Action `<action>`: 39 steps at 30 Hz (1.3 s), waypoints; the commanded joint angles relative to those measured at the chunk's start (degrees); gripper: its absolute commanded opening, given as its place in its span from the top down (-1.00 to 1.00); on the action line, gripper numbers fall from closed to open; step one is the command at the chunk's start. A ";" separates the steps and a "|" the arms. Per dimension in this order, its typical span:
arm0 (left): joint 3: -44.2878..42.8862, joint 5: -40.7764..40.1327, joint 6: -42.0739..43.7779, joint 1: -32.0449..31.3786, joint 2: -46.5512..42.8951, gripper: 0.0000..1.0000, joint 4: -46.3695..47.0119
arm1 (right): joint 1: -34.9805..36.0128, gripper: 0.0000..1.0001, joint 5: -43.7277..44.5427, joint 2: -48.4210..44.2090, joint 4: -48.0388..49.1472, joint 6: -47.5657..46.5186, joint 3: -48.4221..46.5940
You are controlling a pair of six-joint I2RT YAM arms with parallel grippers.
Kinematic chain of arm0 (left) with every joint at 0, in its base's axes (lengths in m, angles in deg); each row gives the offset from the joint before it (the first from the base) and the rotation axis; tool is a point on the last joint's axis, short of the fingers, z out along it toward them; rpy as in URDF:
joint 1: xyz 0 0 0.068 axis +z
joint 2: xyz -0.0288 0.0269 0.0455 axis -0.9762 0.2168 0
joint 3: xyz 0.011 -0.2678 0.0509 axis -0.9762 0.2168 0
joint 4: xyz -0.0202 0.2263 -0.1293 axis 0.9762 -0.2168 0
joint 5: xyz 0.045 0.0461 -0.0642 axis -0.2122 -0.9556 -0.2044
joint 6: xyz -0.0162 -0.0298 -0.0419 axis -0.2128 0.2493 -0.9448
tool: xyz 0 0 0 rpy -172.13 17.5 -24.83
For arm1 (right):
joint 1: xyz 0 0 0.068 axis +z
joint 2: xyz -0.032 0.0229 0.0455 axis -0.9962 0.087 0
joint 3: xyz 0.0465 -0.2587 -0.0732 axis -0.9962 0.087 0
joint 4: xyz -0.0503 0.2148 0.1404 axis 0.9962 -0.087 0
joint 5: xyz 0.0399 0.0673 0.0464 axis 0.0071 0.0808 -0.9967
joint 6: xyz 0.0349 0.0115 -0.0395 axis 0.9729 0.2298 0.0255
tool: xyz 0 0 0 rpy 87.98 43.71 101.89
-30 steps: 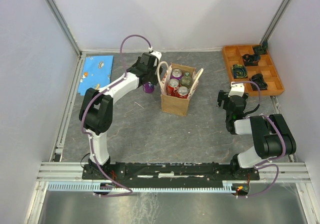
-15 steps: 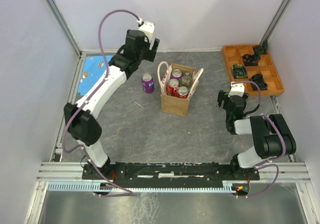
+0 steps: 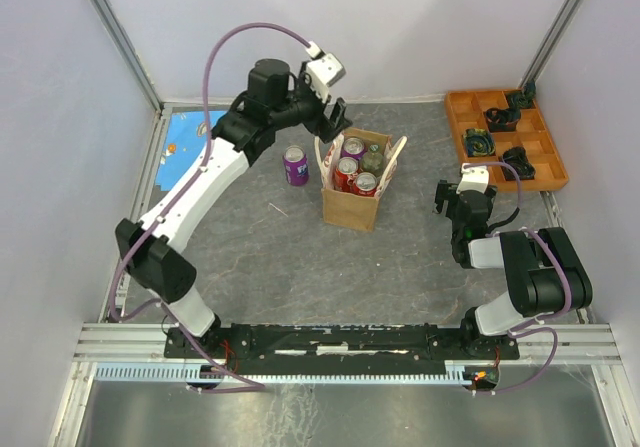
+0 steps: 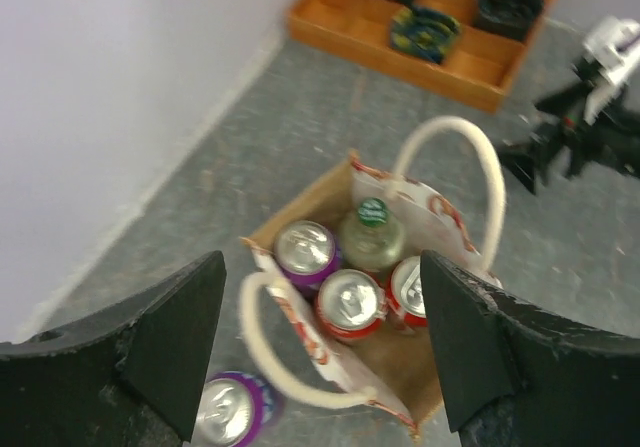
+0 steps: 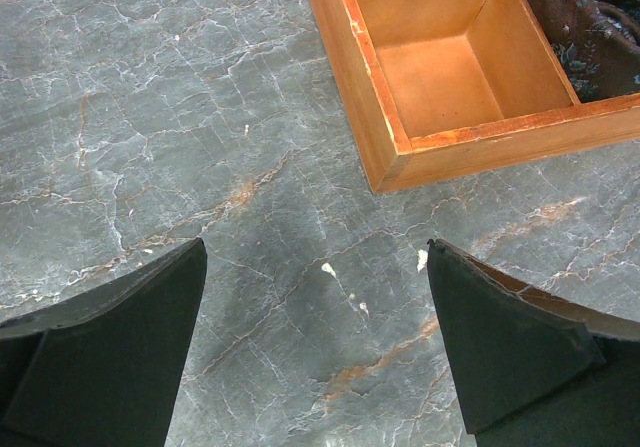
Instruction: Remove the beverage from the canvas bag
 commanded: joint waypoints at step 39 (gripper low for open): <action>9.12 11.19 21.00 -6.09 19.17 -0.67 0.36 | -0.19 -0.98 0.28 -0.71 1.82 0.37 -0.99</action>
